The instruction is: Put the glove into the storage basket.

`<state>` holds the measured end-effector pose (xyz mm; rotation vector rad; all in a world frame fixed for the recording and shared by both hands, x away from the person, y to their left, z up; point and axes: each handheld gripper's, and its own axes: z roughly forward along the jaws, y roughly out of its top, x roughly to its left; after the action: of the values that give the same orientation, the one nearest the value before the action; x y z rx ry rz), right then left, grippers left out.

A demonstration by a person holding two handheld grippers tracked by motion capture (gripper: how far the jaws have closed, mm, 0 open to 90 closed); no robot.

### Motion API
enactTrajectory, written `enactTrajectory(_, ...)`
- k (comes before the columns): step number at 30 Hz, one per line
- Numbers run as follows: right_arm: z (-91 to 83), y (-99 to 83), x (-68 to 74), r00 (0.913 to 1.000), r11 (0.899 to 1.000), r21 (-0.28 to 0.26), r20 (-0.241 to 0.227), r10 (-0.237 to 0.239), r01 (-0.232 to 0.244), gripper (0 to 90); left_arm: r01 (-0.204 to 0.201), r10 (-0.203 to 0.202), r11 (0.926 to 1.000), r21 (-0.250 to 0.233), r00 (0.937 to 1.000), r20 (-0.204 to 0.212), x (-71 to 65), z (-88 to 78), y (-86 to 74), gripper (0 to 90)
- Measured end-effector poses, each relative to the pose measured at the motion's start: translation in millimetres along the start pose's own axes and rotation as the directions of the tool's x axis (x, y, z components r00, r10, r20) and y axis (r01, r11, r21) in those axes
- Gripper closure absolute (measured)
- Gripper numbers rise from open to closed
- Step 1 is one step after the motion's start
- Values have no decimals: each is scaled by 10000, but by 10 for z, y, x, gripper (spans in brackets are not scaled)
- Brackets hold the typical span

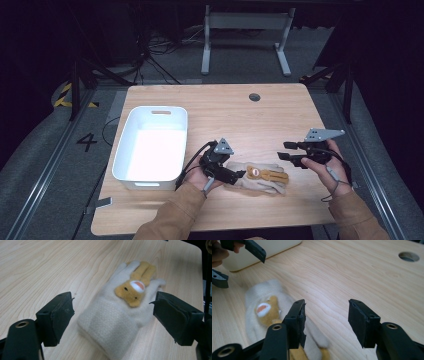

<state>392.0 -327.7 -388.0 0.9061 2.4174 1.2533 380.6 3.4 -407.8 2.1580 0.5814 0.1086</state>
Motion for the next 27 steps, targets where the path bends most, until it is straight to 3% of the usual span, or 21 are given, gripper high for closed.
enactTrajectory(4, -46, -32, -64, 9987, 9990, -10, 232, 450, -450, 477, 35, -35, 10000, -2, 10000, -24, 15, 9, -6, 172)
enactTrajectory(9, -79, -105, -157, 9873, 9952, -88, 1248, 981, -978, 367, 49, -48, 10000, 51, 9999, -154, 37, 36, -19, 168)
enactTrajectory(10, -79, -105, -157, 9873, 9952, -88, 1248, 981, -978, 367, 49, -48, 10000, 51, 9999, -154, 37, 36, -19, 167)
enactTrajectory(11, -71, -133, -190, 9822, 9931, -40, 1474, 1162, -1169, 324, -10, 13, 9999, 111, 9997, -226, 39, 43, -21, 167)
enactTrajectory(13, -66, -161, -225, 9741, 9898, -5, 1774, 1402, -1423, 350, 65, -62, 9999, 154, 9999, -160, 38, 53, -23, 175)
enactTrajectory(14, -66, -161, -225, 9741, 9898, -5, 1774, 1402, -1423, 350, 65, -62, 9999, 154, 9999, -160, 38, 53, -23, 175)
enactTrajectory(15, -59, -198, -267, 9670, 9866, 198, 2023, 1549, -1622, 369, 77, -73, 9998, 195, 9997, -217, 40, 60, -24, 175)
enactTrajectory(17, -53, -236, -303, 9627, 9842, 490, 2213, 1556, -1703, 408, 54, -46, 9997, 237, 9995, -321, 40, 64, -28, 177)
enactTrajectory(20, -49, -270, -334, 9619, 9824, 715, 2266, 1527, -1728, 446, 54, -44, 9996, 271, 9994, -355, 49, 63, -31, 177)
enactTrajectory(21, -41, -293, -352, 9639, 9779, 1175, 2243, 1436, -1730, 477, 48, -37, 9995, 300, 9992, -388, 55, 67, -35, 177)
enactTrajectory(22, -41, -293, -352, 9639, 9779, 1175, 2243, 1436, -1730, 477, 48, -37, 9995, 300, 9992, -388, 55, 67, -35, 177)
enactTrajectory(23, -32, -313, -365, 9630, 9711, 1492, 2238, 1504, -1863, 493, 69, -57, 9995, 304, 9992, -400, 59, 71, -38, 177)
enactTrajectory(27, -35, -343, -395, 9588, 9666, 1543, 2307, 1660, -2045, 508, 66, -54, 9995, 314, 9992, -392, 68, 72, -41, 175)
